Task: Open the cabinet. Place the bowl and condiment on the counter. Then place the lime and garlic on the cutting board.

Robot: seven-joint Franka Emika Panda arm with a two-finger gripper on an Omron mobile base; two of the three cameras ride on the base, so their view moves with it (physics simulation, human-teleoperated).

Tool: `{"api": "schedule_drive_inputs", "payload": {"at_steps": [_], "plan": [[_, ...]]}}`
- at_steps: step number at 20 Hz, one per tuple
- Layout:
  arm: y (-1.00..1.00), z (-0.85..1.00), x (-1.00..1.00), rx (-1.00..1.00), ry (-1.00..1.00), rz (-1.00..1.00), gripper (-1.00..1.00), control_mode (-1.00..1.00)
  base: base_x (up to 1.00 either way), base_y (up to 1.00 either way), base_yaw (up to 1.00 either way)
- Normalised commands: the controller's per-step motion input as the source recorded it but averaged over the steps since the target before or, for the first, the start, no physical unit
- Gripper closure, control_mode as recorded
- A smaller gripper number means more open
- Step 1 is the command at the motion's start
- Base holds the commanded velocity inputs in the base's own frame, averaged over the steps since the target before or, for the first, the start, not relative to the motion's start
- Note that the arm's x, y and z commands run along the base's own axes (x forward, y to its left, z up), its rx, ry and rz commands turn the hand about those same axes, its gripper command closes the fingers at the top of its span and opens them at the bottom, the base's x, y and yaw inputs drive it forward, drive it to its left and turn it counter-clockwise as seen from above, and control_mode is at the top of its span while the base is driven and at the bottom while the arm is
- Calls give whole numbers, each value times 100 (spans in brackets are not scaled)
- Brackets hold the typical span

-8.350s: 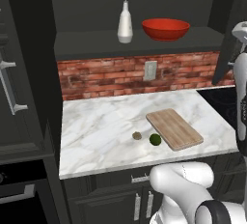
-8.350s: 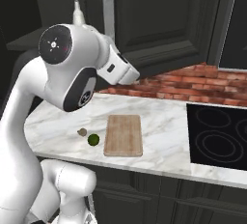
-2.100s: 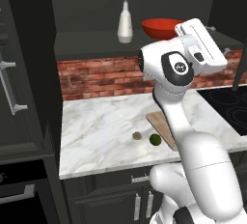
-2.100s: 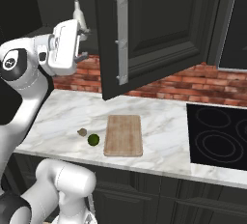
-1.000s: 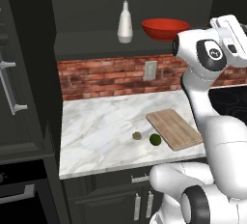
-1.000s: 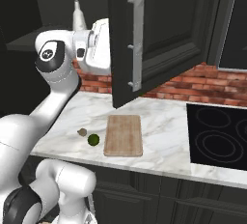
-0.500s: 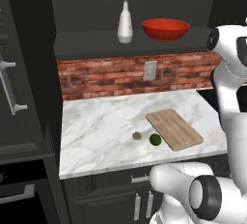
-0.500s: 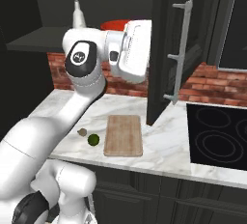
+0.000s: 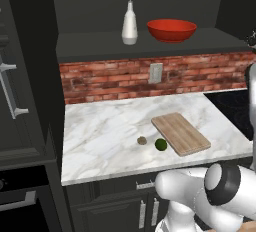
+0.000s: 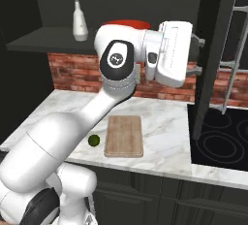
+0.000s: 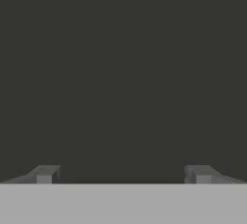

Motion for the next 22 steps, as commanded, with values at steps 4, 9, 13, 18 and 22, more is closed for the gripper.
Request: {"api": "schedule_drive_inputs", "payload": {"at_steps": [4,9,13,18,22], "plan": [[-46,0,-1,8,-1,0,-100,-100,0,0,0],[27,0,-16,1,-14,0,-100,-100,0,0,0],[55,-1,-3,0,-4,2,-100,-100,0,0,0],[56,-7,0,0,0,7,-100,-100,0,0,0],[46,-17,0,0,13,14,-100,-100,0,0,0]]}}
